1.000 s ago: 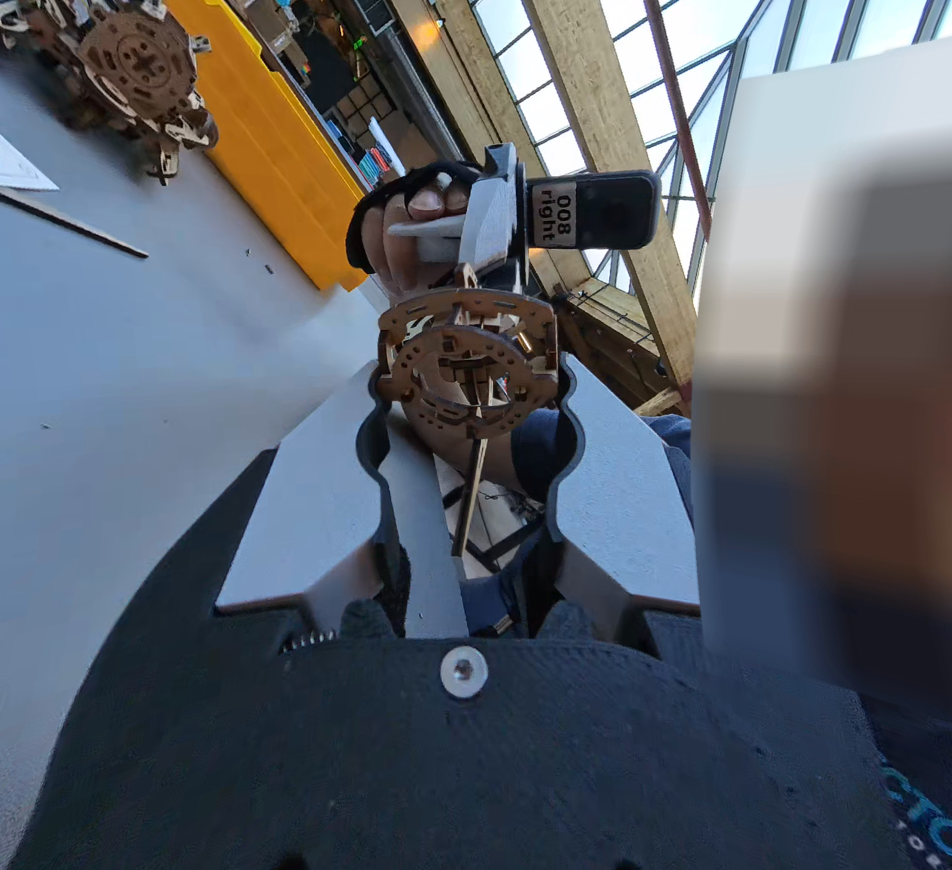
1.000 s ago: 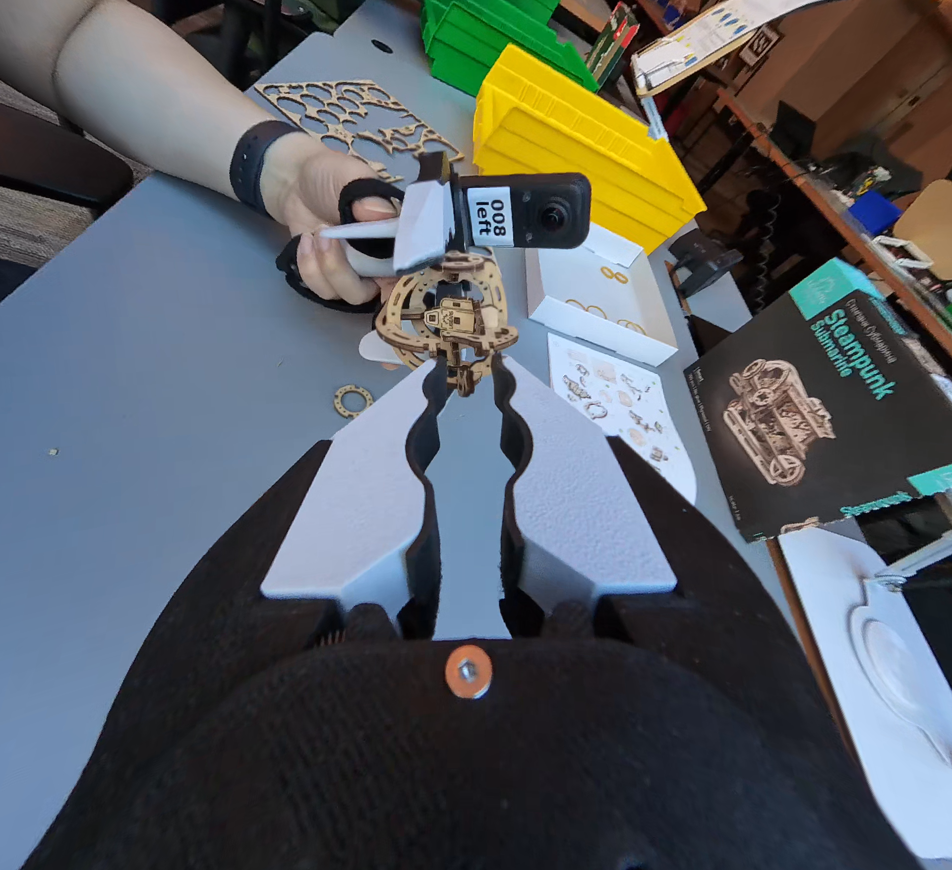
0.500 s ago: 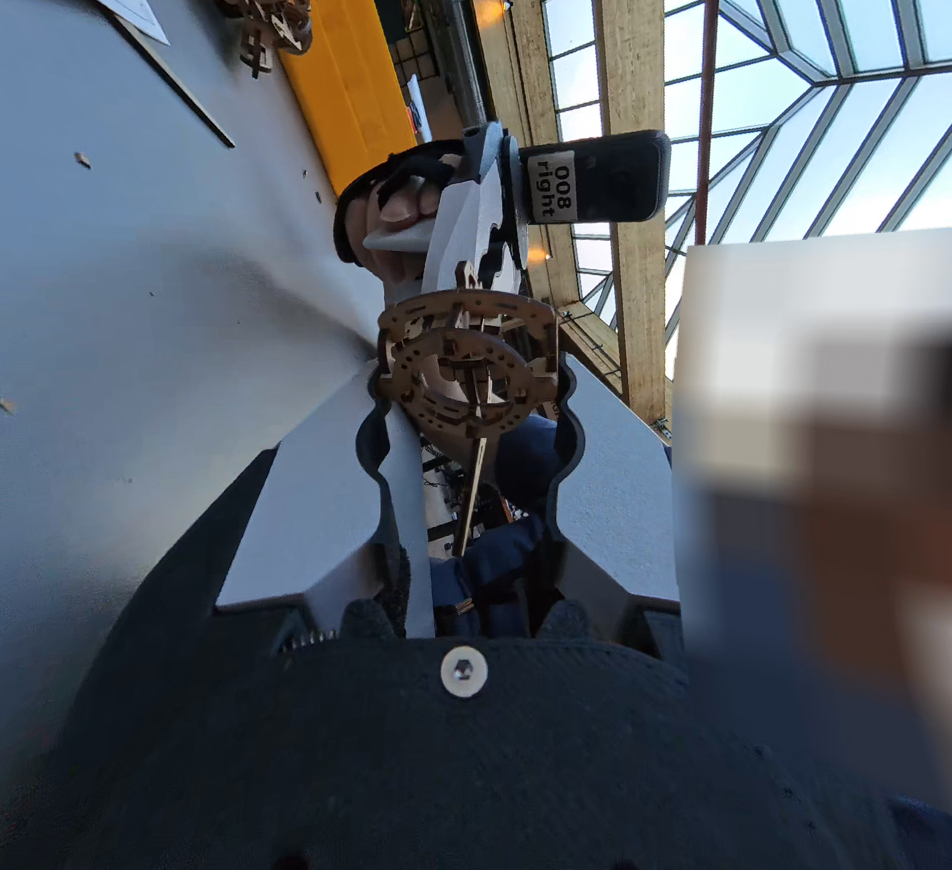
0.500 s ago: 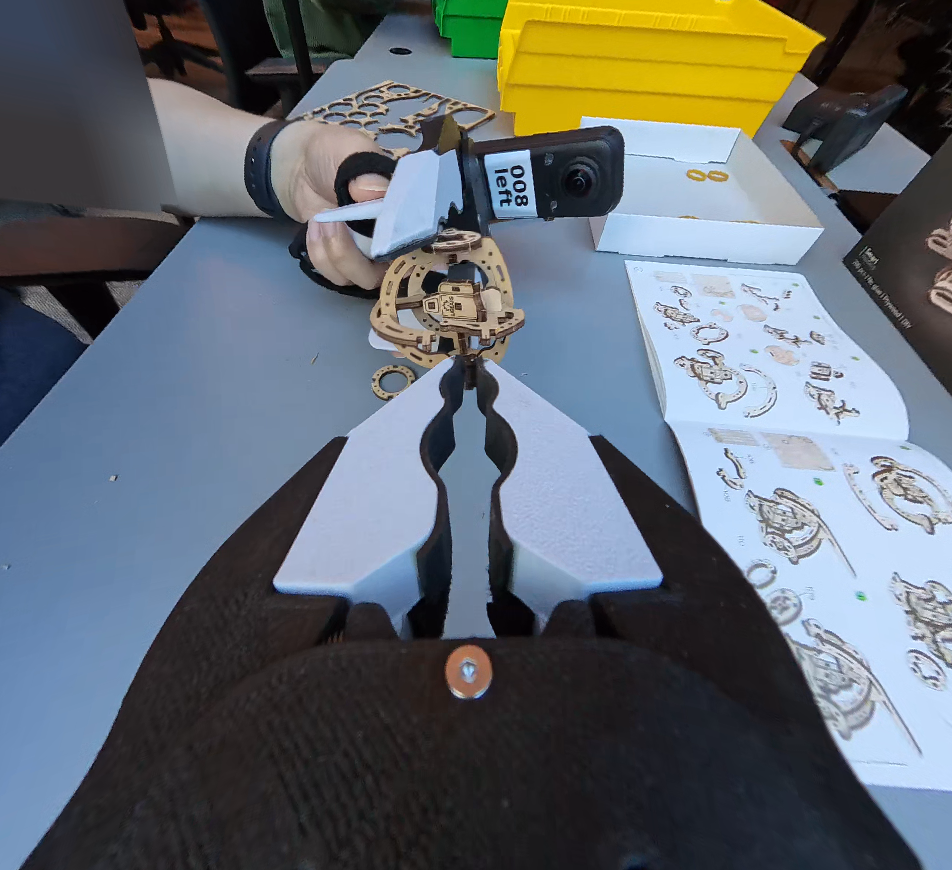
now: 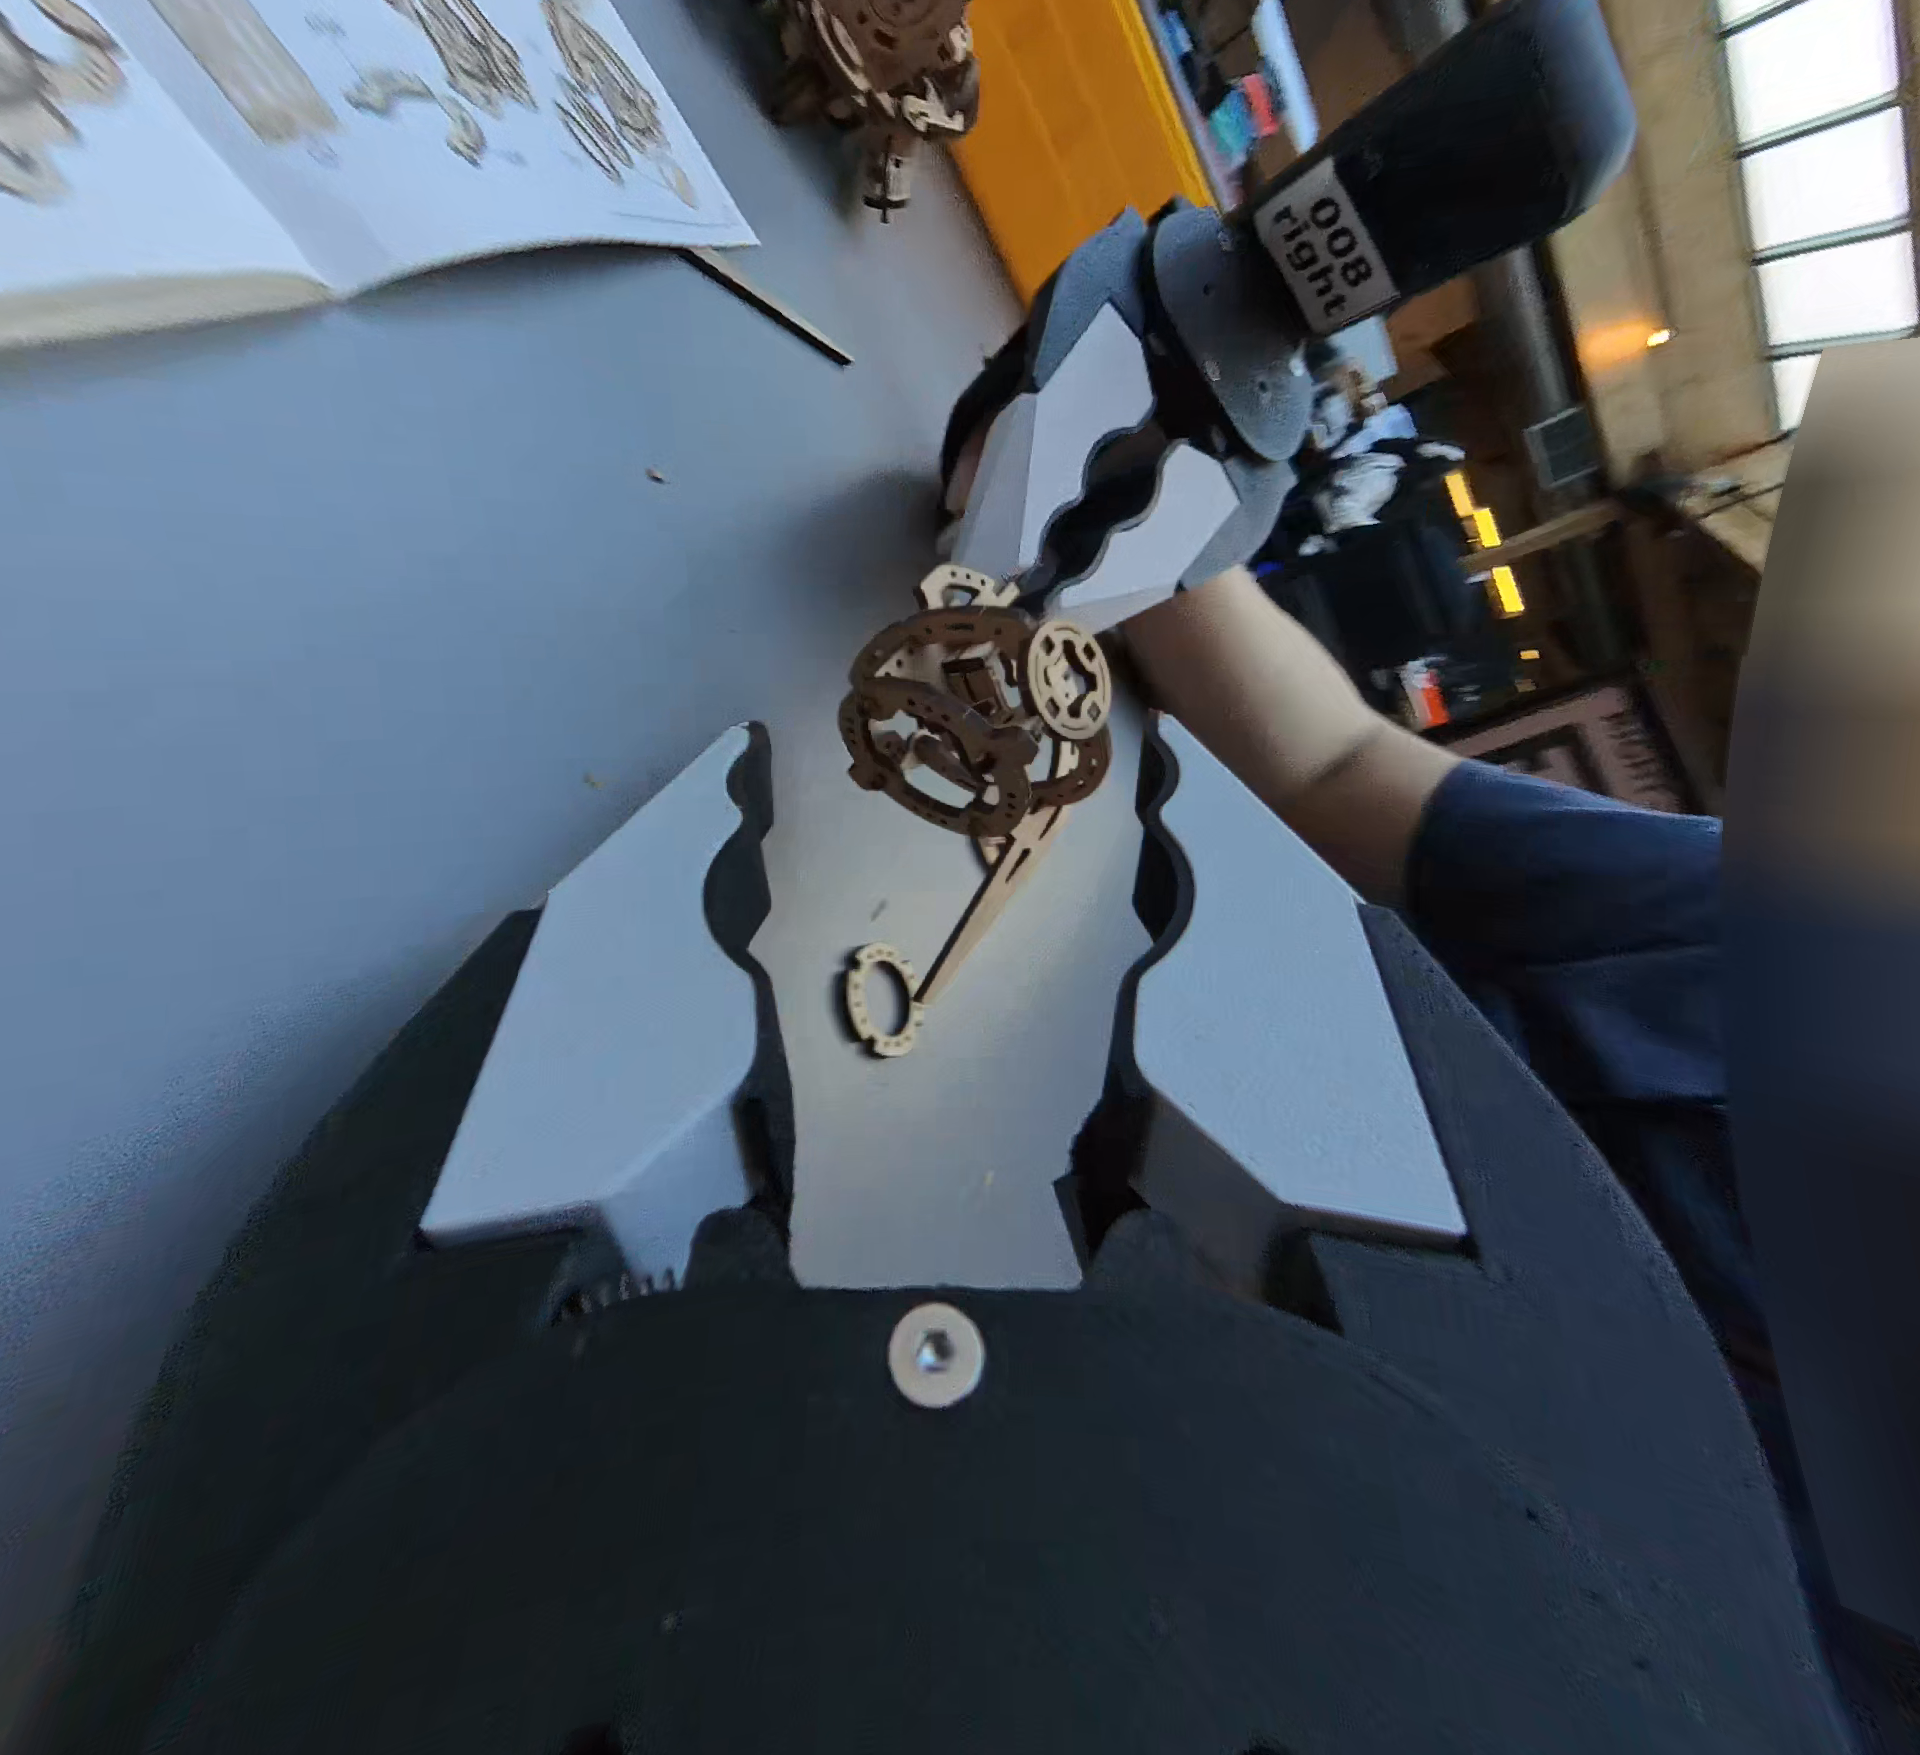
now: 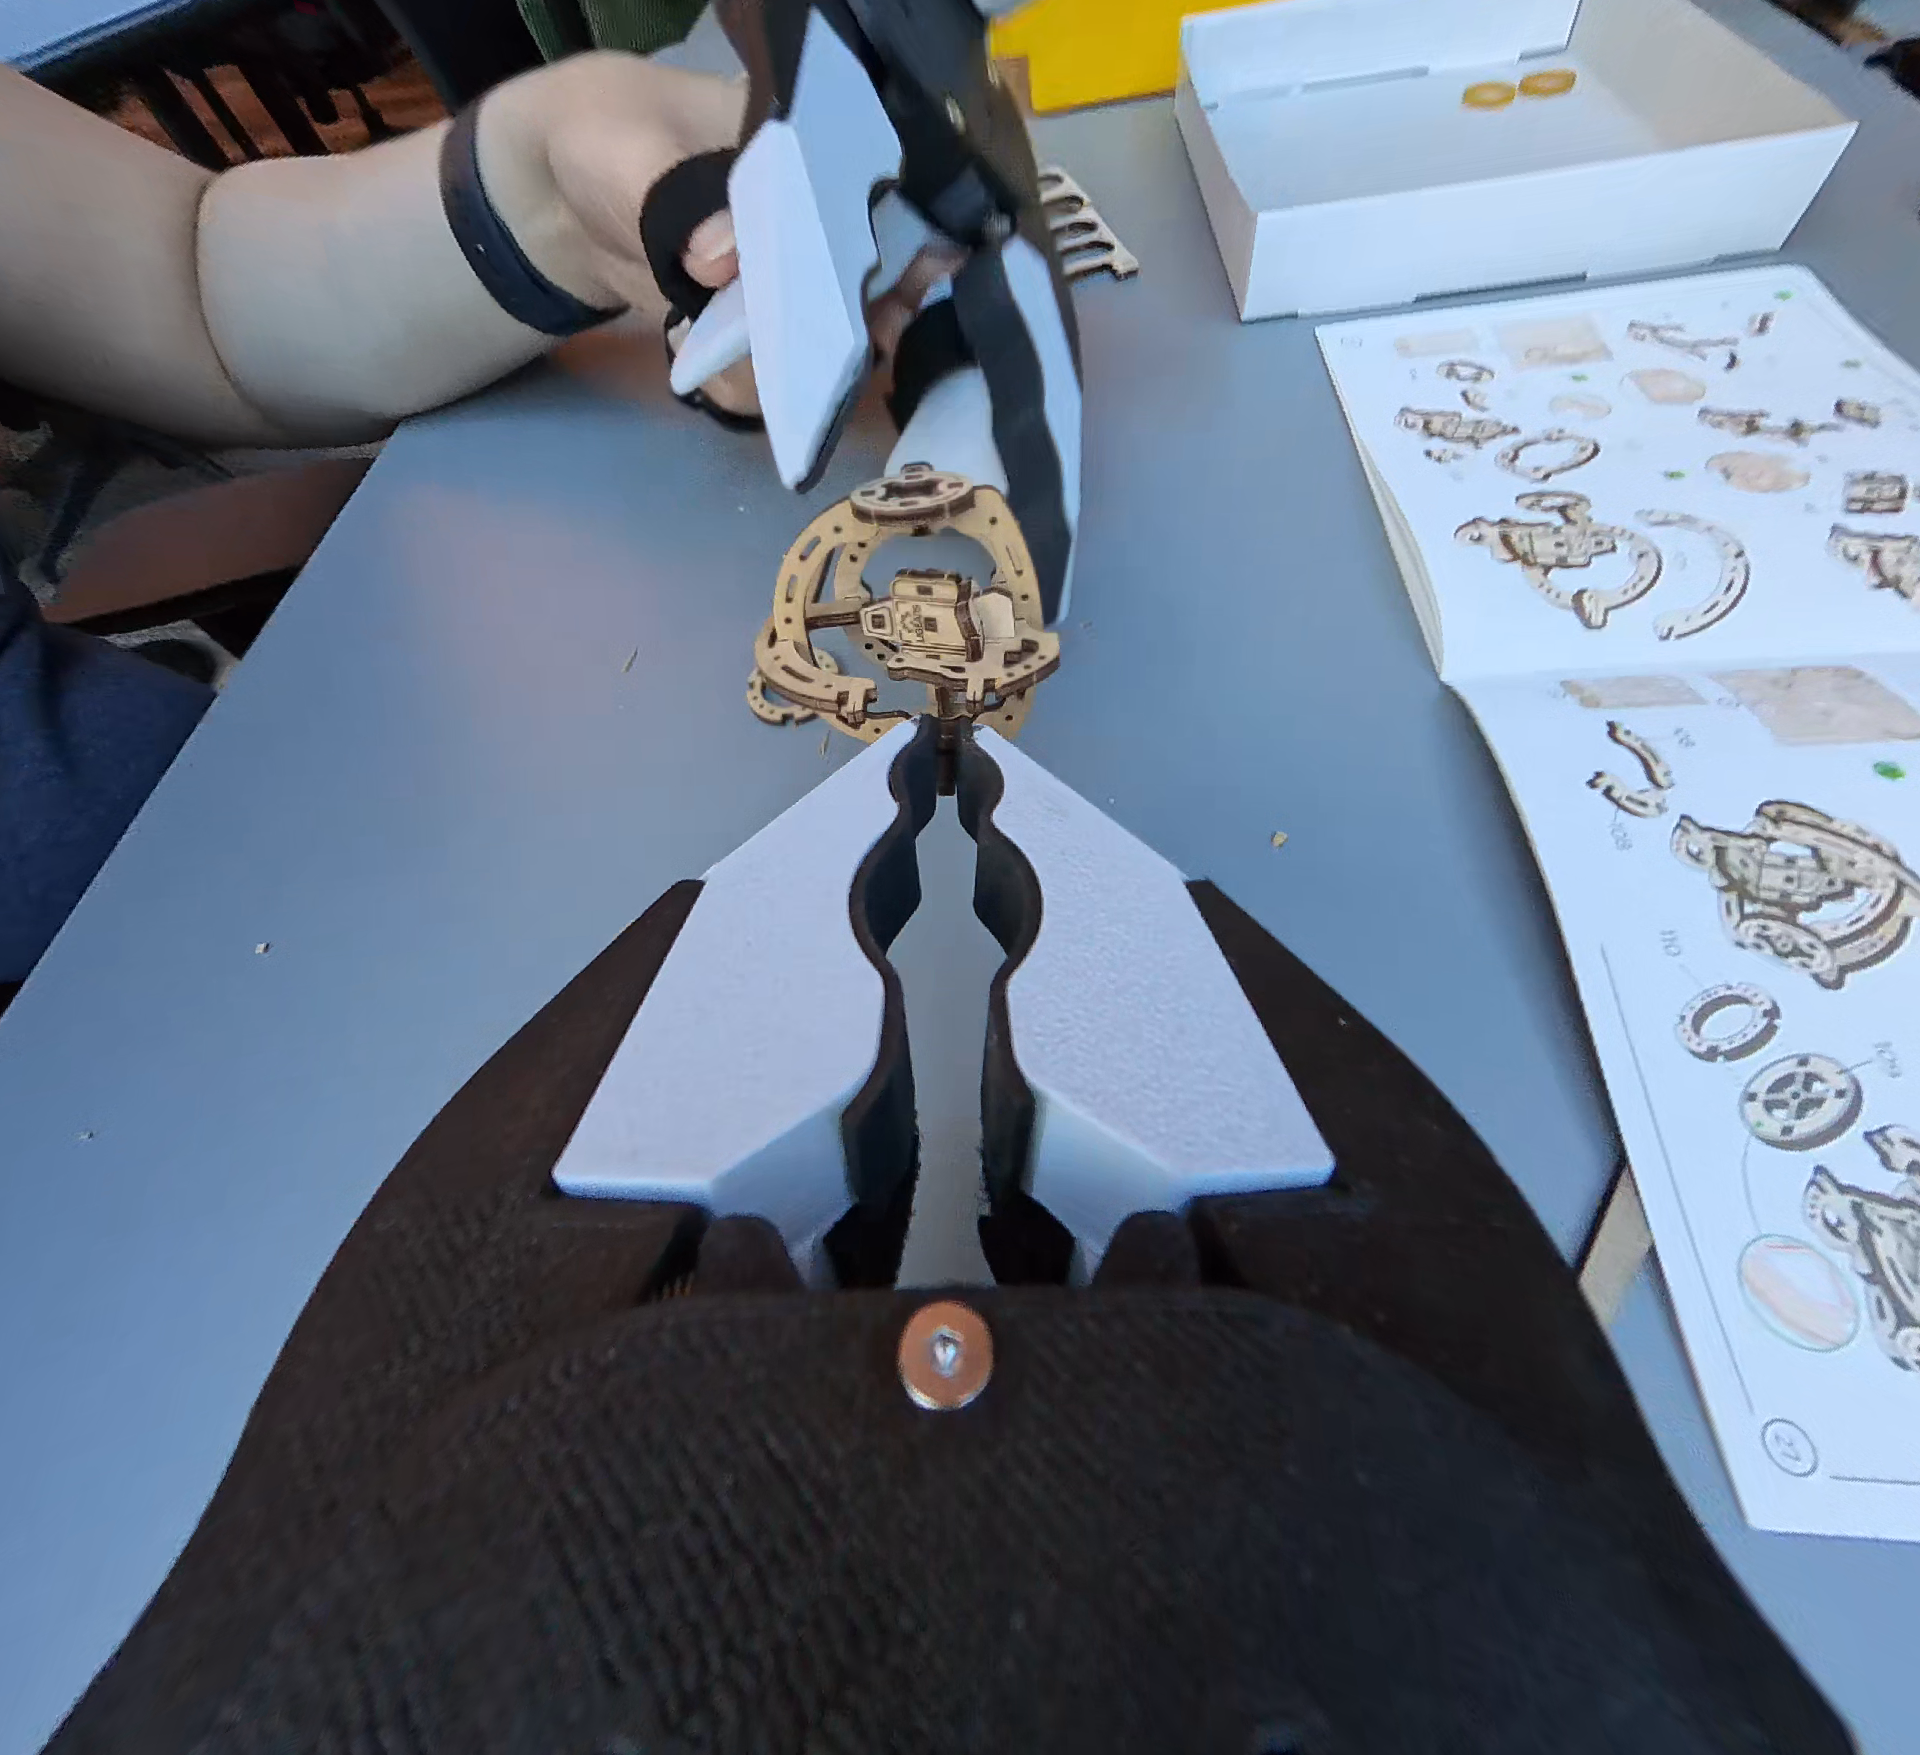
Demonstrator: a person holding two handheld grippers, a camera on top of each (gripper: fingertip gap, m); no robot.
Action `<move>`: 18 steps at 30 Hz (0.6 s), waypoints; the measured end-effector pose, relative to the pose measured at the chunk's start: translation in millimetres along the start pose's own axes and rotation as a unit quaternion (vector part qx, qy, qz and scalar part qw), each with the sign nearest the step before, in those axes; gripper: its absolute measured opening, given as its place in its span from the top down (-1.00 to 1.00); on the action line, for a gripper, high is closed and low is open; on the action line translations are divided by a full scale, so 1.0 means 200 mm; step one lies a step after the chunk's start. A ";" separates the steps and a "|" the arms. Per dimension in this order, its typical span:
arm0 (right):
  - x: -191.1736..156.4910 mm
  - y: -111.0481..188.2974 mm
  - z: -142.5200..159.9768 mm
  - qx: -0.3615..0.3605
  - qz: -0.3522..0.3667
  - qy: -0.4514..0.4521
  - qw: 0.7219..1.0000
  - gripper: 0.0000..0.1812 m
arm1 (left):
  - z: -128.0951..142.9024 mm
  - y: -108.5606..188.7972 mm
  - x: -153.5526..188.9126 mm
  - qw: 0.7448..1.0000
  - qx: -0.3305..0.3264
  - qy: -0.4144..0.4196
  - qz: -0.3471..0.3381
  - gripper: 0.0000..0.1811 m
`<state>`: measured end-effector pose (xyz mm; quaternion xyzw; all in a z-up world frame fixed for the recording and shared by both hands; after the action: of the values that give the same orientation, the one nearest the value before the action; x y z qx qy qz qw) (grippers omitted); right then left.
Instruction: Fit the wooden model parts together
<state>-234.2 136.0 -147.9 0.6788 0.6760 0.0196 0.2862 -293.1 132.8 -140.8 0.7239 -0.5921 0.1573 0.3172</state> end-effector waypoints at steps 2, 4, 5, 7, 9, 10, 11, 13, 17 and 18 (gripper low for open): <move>0.01 -0.01 0.01 -0.012 0.007 -0.005 1.000 0.99 | -0.03 0.04 0.00 0.995 -0.008 -0.092 -0.045 0.20; 0.02 -0.02 0.03 -0.030 0.015 -0.001 0.999 0.99 | -0.03 0.05 0.03 0.983 -0.022 -0.172 -0.055 0.17; 0.02 -0.02 0.06 -0.050 0.020 0.001 0.999 0.99 | -0.03 0.04 0.04 0.978 -0.027 -0.198 -0.057 0.14; 0.02 -0.03 0.07 -0.057 0.028 0.012 0.998 0.99 | -0.01 0.02 0.04 0.971 -0.030 -0.231 -0.052 0.20; 0.02 -0.03 0.07 -0.059 0.033 0.025 0.997 0.98 | 0.02 -0.01 0.03 0.964 -0.042 -0.258 -0.043 0.27; 0.03 -0.03 0.08 -0.064 0.036 0.028 0.997 0.97 | 0.03 -0.01 0.02 0.958 -0.050 -0.277 -0.048 0.30; 0.03 -0.03 0.08 -0.068 0.037 0.029 0.997 0.91 | 0.04 -0.01 0.00 0.953 -0.058 -0.294 -0.054 0.32; 0.03 -0.03 0.08 -0.069 0.032 0.029 0.997 0.86 | 0.05 -0.01 0.01 0.945 -0.067 -0.316 -0.045 0.32; 0.02 -0.05 0.09 -0.078 0.024 0.027 0.996 0.84 | 0.02 -0.02 0.06 0.944 -0.045 -0.328 -0.010 0.29; 0.02 -0.05 0.09 -0.084 0.020 0.026 0.996 0.84 | 0.03 -0.03 0.07 0.942 -0.046 -0.332 -0.002 0.29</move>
<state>-235.5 132.2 -169.2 0.6650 0.6657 0.0996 0.3236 -284.6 119.7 -138.1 0.7209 -0.6690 -0.1199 0.1358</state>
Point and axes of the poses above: each gripper's, where its closed fingertips meet, y back along the fingers, z out of its underside, x = y × z across the jaws, the point moved 2 cm from there along y, back along the fingers, and after that the axes turned 15 degrees about -y, right-handed, at the moved point
